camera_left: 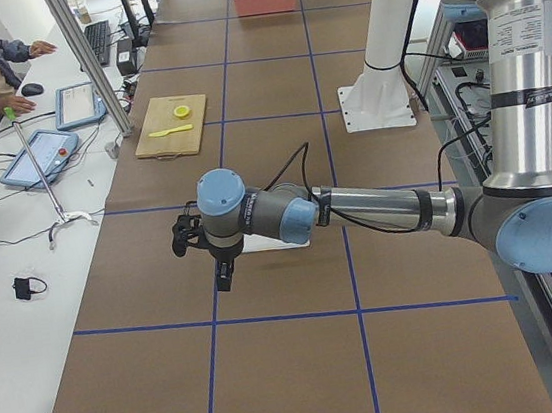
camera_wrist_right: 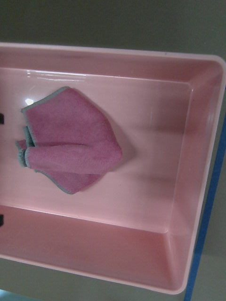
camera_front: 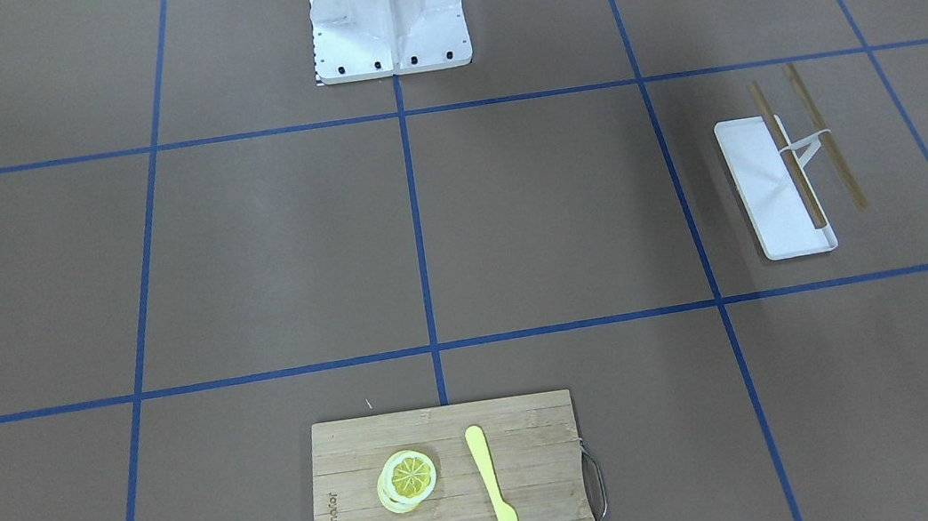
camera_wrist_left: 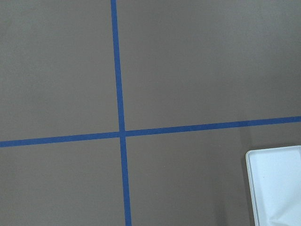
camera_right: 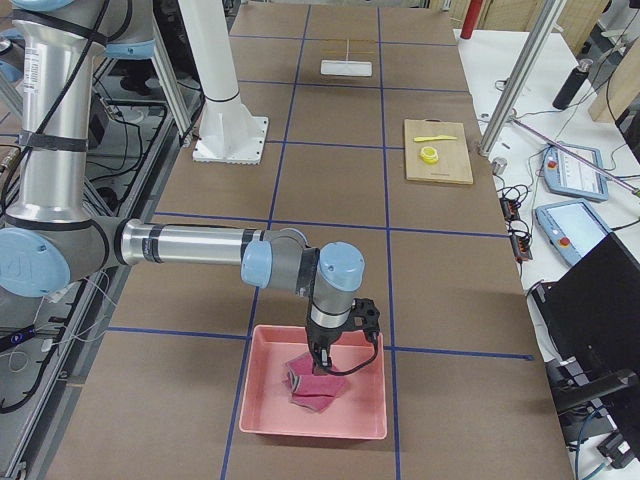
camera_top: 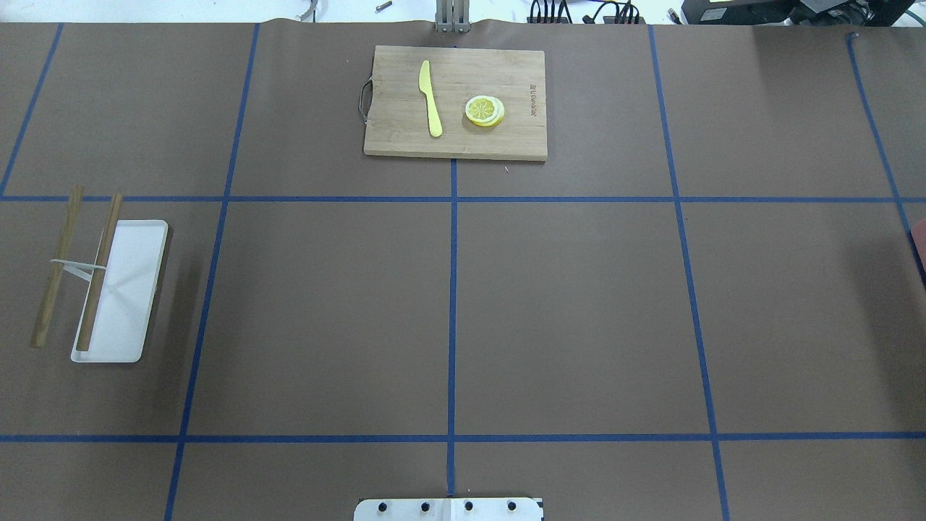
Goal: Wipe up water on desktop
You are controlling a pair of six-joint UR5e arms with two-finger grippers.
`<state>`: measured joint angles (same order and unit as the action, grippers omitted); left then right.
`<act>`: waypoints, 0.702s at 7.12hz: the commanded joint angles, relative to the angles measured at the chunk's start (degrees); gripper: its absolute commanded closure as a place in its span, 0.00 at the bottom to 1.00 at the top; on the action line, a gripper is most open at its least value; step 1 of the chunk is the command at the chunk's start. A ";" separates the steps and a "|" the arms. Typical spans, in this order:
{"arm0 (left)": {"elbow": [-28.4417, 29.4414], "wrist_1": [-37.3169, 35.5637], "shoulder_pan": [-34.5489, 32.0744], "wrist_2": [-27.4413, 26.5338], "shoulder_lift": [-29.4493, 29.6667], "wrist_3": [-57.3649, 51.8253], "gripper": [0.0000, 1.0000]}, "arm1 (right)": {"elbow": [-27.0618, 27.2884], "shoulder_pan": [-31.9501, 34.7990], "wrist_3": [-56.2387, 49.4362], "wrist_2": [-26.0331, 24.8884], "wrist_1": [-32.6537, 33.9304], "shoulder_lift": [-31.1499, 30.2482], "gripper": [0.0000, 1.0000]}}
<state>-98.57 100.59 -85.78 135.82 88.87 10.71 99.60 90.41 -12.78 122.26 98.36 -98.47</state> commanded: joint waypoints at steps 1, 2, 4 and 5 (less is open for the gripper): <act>-0.65 -0.04 -0.09 -0.29 0.25 -0.25 0.02 | 1.65 -0.06 0.64 4.70 -0.01 3.09 0.00; 0.04 -0.39 -0.09 -0.47 0.08 -0.51 0.02 | 1.22 -0.06 0.73 6.74 -0.01 4.24 0.00; 0.32 -9.82 -2.96 -1.43 0.25 -11.27 0.02 | 0.95 -0.23 0.65 6.85 -0.01 4.43 0.00; -0.12 -14.32 -4.56 -2.48 0.69 -13.85 0.02 | 0.69 -0.23 0.65 6.85 -0.01 4.43 0.00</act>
<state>-98.35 92.37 -88.14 134.48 89.16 1.54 100.57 90.22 -12.10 128.98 98.35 -94.14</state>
